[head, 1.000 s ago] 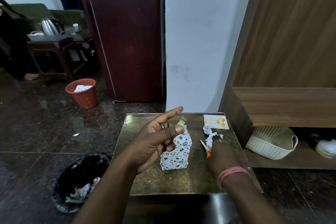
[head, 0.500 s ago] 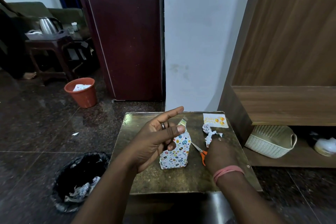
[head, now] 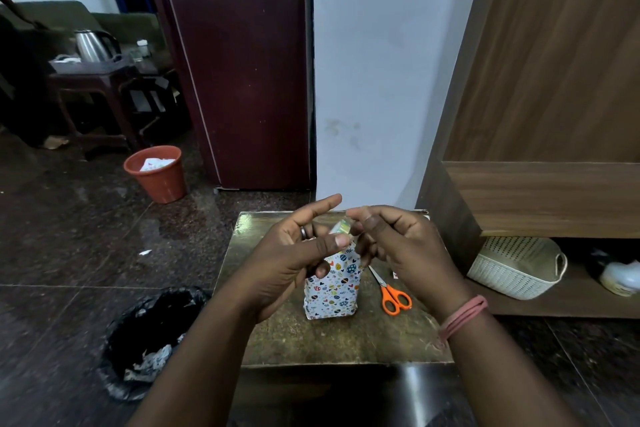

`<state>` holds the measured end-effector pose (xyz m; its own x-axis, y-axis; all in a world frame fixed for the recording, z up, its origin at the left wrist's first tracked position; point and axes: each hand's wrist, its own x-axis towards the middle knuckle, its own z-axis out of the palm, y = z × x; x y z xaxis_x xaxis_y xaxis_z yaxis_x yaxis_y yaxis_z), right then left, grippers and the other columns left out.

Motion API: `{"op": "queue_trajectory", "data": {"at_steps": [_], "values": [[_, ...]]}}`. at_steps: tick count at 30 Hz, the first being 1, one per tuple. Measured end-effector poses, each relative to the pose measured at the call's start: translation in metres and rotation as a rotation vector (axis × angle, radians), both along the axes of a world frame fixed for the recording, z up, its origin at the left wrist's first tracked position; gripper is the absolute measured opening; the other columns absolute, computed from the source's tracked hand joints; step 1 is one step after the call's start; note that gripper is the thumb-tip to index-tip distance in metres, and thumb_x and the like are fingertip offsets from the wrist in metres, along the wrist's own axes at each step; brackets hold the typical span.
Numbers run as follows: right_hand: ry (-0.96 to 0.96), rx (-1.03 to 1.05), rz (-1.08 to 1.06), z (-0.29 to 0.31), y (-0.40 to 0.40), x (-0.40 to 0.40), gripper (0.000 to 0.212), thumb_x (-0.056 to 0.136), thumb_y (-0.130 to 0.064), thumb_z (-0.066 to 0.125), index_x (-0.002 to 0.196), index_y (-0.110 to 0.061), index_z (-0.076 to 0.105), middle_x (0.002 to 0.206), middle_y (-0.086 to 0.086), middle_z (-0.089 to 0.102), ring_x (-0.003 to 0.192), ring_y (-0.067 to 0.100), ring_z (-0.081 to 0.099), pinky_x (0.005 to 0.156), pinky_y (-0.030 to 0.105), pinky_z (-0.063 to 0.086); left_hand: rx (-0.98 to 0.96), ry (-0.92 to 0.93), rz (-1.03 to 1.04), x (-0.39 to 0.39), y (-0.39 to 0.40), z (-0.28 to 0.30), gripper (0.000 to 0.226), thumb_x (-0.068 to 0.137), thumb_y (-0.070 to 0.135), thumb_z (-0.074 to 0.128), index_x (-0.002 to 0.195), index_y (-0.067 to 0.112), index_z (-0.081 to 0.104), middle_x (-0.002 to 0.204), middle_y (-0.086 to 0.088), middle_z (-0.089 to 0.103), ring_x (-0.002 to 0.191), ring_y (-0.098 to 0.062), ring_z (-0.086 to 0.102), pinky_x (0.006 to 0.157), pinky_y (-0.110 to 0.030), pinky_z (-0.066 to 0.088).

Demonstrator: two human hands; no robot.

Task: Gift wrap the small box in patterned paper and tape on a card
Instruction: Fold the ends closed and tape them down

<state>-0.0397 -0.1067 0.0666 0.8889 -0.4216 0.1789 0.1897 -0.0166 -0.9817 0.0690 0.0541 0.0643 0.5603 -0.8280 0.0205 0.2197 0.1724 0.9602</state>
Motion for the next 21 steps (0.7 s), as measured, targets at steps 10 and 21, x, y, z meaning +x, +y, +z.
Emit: {"op": "queue_trajectory", "data": {"at_steps": [10,21], "values": [[-0.042,0.003,-0.025,0.002,0.002,0.002,0.008,0.089,-0.015,0.073,0.088,-0.008,0.076,0.066,0.017,0.064,0.058,0.029,0.055,0.052,0.033,0.049,0.043,-0.067,0.094,-0.005,-0.003,0.001,0.065,0.072,0.014,0.089,0.133,0.025,0.069,0.092,0.000,0.063,0.087,-0.012,0.064,0.078,-0.027,0.051],[-0.025,0.417,-0.111,0.007,0.024,0.010,0.009,0.090,-0.006,0.070,0.089,0.002,0.073,0.071,0.012,0.059,0.054,0.013,0.049,0.044,0.023,0.038,-0.029,-0.107,0.302,-0.002,-0.008,-0.001,0.070,0.066,0.019,0.089,0.133,0.018,0.068,0.124,-0.024,0.068,0.118,-0.020,0.069,0.093,-0.024,0.056]]}}
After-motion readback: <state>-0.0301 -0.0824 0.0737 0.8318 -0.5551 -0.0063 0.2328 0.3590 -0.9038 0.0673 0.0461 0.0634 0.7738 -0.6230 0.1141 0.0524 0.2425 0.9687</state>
